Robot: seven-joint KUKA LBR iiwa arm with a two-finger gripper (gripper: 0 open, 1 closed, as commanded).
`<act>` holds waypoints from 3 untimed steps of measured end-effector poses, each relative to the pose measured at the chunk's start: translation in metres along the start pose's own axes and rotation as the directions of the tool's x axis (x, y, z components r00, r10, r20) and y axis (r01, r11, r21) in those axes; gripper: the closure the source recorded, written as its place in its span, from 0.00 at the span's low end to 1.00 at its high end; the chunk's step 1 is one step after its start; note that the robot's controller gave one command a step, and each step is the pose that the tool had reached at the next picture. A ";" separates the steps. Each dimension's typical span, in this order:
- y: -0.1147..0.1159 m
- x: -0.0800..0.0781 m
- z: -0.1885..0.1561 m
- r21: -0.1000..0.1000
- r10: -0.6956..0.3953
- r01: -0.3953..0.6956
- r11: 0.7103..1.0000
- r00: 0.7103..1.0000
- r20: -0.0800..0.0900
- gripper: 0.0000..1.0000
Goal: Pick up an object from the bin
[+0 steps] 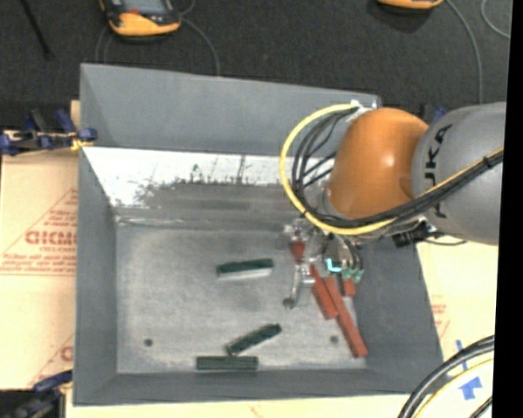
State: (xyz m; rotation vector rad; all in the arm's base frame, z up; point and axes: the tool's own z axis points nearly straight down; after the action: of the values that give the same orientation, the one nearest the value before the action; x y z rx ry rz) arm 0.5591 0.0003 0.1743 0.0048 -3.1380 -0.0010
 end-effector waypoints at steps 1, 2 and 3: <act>0.000 -0.002 -0.004 0.000 0.000 0.000 1.000 1.000 0.008 0.00; 0.008 -0.014 0.018 0.000 0.058 -0.058 0.998 0.998 0.015 0.00; 0.016 -0.016 0.058 0.001 0.018 -0.018 1.000 1.000 0.008 0.00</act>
Offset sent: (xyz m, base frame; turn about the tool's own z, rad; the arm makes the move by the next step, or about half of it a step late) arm 0.0413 0.0391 -0.1043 0.2232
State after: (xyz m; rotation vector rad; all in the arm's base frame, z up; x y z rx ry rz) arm 0.5750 0.0164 0.1160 -0.0237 -3.1455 0.0008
